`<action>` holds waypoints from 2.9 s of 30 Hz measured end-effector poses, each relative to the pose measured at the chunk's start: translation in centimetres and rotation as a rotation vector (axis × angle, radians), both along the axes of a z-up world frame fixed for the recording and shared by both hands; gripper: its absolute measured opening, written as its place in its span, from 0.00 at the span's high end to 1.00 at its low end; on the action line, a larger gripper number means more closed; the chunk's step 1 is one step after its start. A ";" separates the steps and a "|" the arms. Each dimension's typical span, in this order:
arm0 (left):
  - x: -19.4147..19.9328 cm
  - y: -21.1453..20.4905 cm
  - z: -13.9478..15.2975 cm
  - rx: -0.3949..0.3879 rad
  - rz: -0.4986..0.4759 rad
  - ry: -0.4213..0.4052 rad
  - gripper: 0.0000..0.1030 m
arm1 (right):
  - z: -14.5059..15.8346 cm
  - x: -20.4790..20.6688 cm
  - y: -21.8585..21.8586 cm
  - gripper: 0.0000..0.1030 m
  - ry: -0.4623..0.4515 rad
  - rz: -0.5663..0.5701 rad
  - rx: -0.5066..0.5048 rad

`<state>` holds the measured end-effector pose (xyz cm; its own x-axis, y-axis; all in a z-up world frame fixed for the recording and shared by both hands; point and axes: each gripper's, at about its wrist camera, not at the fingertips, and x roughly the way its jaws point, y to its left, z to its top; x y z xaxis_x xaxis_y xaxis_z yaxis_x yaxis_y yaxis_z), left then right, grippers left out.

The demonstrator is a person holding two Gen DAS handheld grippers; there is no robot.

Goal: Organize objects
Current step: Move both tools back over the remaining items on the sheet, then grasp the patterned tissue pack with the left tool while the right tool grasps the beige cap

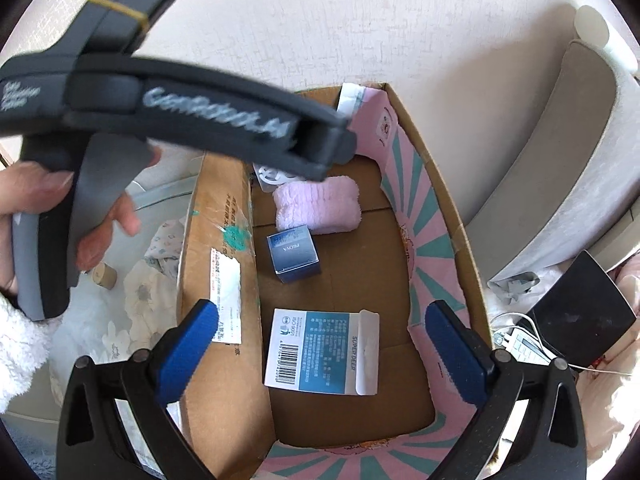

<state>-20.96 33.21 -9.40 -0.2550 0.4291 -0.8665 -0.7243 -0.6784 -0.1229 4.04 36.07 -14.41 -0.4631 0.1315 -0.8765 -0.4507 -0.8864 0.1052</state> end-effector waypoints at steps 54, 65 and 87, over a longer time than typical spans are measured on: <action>11.4 -43.0 1.4 0.064 0.726 0.109 0.00 | 5.4 -10.4 -20.1 0.00 0.250 0.395 0.084; 8.3 -42.5 -7.7 0.101 0.686 0.003 0.06 | -2.7 -13.1 -22.3 0.17 0.150 0.470 0.046; 3.6 -38.7 -13.1 0.039 0.595 0.084 0.29 | -10.3 -16.1 -25.6 0.51 0.138 0.628 0.064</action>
<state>-17.39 -5.49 -22.53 -0.5282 0.2229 -0.8194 -0.2295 -0.9665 -0.1149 -12.08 10.46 -24.66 -0.5772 -0.1511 -0.8025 0.1694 -0.9835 0.0633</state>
